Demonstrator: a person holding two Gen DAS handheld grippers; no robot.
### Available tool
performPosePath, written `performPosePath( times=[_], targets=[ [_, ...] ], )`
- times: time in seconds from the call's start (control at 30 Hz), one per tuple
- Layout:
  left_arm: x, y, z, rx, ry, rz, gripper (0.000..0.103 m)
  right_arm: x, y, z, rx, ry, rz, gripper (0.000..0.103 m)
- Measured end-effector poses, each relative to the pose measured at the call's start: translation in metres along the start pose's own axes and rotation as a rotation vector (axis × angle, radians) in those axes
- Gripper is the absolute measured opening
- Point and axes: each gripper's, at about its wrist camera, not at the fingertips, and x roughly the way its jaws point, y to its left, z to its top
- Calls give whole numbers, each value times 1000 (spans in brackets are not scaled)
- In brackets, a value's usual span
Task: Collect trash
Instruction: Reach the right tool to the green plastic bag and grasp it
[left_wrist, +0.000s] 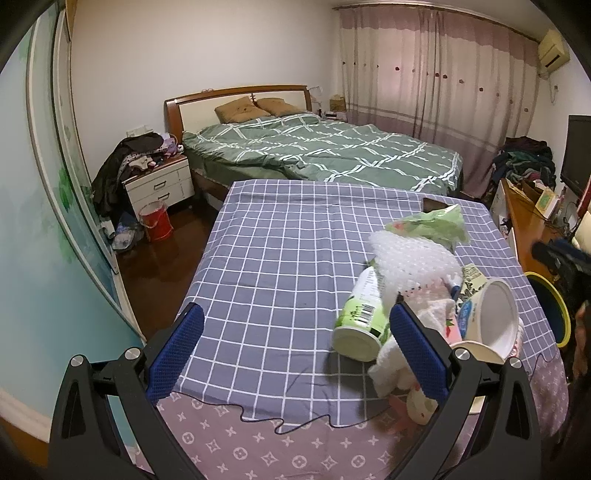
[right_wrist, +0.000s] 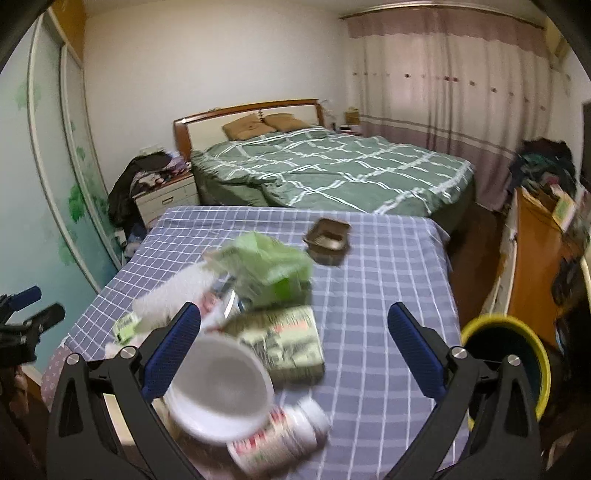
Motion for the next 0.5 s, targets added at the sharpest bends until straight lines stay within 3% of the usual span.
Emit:
performPosePath(
  times=[0.1, 0.4, 0.5],
  targets=[
    [6, 1, 1, -4, 7, 7, 99, 20, 13, 18, -49, 11, 20, 97],
    [30, 3, 5, -2, 42, 10, 99, 105, 25, 40, -104, 173, 81, 80],
    [38, 4, 5, -3, 52, 10, 99, 125, 26, 38, -106, 228, 100, 67]
  ],
)
